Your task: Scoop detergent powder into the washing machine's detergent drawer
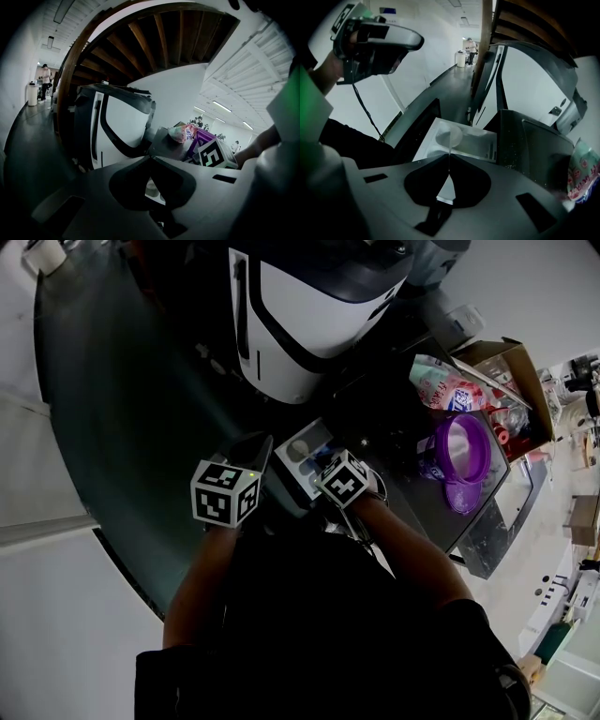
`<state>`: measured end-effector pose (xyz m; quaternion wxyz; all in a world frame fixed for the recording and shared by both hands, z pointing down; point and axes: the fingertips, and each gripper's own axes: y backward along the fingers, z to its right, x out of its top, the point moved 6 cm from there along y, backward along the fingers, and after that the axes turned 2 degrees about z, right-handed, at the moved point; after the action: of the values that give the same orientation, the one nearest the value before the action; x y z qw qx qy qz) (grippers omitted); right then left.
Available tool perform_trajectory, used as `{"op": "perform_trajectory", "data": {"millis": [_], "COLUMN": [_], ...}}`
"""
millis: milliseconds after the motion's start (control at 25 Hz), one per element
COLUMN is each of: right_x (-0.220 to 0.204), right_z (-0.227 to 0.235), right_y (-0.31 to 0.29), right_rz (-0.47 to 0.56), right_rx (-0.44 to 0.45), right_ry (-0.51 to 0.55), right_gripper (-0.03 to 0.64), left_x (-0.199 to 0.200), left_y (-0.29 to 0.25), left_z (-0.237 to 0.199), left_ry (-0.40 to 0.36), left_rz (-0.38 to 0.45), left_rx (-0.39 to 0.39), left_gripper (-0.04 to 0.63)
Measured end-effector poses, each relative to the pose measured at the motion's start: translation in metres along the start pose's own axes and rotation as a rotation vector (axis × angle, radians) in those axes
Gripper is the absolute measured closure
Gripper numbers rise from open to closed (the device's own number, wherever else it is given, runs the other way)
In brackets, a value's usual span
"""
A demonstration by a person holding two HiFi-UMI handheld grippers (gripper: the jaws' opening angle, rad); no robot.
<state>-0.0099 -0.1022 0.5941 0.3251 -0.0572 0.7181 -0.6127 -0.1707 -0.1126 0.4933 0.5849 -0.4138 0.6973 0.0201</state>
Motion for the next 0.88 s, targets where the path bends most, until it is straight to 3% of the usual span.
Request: {"op": "perform_trajectory", "data": {"millis": [880], "right_x": [0.0], "right_z": [-0.0049], "right_y": [-0.0064], "right_rz": [-0.067], "right_rx": [-0.191], "right_ry": [0.329], "right_gripper": [0.598], "left_x": [-0.0069], "left_y": [-0.0059], "left_z": [-0.009], "left_ry": [0.025], "left_rz": [-0.022], "left_rx": [-0.011], "left_gripper": [0.587]}}
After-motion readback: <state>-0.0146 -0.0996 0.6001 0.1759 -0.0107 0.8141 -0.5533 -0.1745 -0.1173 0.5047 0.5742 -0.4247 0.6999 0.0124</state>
